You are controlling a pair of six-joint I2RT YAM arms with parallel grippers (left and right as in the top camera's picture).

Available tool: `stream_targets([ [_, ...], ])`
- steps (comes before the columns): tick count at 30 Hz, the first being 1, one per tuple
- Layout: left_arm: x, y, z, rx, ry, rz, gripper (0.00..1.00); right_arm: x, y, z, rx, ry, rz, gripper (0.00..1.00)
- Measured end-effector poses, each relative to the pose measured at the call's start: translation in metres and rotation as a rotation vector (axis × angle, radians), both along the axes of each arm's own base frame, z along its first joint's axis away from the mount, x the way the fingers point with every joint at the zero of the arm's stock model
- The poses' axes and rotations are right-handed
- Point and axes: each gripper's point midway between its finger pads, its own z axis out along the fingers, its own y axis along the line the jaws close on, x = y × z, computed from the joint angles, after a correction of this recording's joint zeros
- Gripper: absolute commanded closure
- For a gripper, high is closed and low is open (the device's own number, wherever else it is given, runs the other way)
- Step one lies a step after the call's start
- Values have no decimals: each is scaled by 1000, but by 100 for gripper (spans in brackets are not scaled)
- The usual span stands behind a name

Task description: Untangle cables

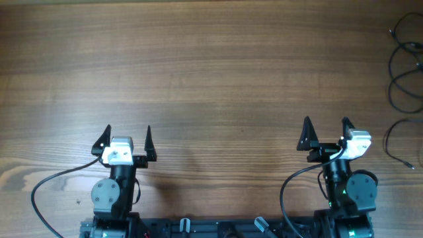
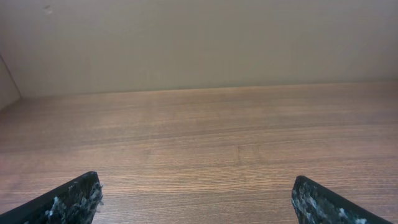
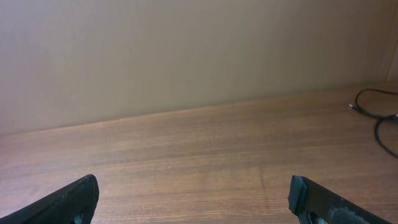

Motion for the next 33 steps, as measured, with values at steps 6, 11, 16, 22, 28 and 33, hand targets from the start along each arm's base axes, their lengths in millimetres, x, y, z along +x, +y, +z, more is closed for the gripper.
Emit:
stream_targets([
  [6, 0, 0, 0, 0, 0, 0, 0, -1, 1, -9, -2, -4, 16, 0],
  [11, 0, 0, 0, 0, 0, 0, 0, -3, 0, -7, 0, -30, 18, 0],
  [16, 0, 0, 0, 0, 0, 0, 0, -3, 1, -3, 1, -48, 26, 0],
  [22, 0, 0, 0, 0, 0, 0, 0, -2, 3, 4, 2, -92, 35, 0],
  [28, 0, 0, 0, 0, 0, 0, 0, 1, 13, -24, -51, -41, 94, 0],
  [33, 0, 0, 0, 0, 0, 0, 0, 1, 15, -26, -120, -43, 109, 0],
])
